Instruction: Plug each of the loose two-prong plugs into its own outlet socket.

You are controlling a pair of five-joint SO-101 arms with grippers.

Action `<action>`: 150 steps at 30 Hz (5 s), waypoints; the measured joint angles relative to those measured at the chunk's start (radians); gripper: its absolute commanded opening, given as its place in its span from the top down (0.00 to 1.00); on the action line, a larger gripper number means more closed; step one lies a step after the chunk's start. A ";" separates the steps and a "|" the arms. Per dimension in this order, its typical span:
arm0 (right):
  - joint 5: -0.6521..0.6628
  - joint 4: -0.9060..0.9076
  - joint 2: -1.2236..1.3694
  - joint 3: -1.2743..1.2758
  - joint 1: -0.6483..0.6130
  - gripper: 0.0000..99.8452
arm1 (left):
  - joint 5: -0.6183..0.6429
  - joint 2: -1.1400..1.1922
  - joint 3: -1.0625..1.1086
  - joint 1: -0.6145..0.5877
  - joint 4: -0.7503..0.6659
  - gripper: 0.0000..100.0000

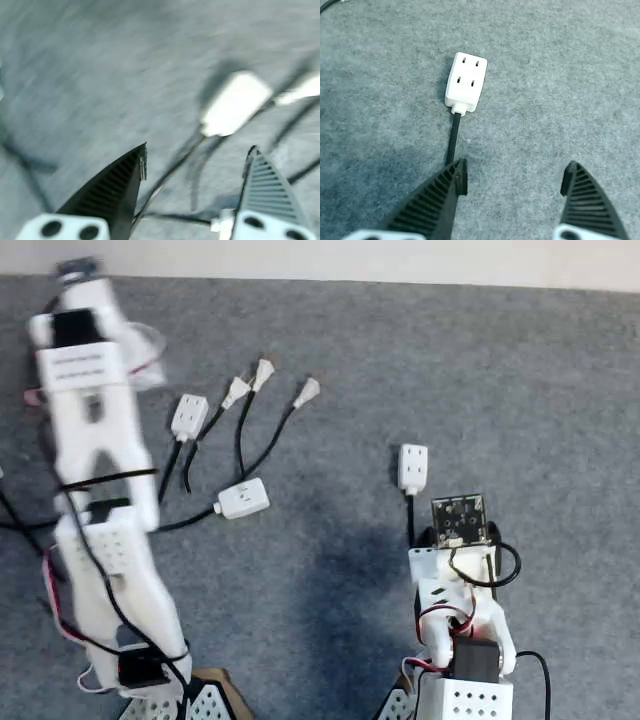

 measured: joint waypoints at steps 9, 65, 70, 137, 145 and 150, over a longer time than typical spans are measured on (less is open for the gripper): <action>0.000 0.000 0.000 0.000 0.000 0.71 | -0.061 0.256 0.002 0.083 -0.166 0.68; 0.000 0.000 0.000 0.002 0.000 0.71 | -0.109 0.368 -0.338 0.089 -0.009 0.80; 0.000 0.000 0.000 0.002 0.000 0.71 | -0.109 0.410 -0.341 0.049 -0.014 0.80; 0.000 0.000 0.000 0.002 0.000 0.71 | 0.025 0.276 -0.341 0.049 0.091 1.00; 0.000 0.000 0.000 0.002 0.000 0.71 | -0.137 -0.140 0.233 0.086 0.094 1.00; 0.000 0.000 0.000 0.002 -0.003 0.71 | -0.377 -0.494 0.767 0.235 0.094 1.00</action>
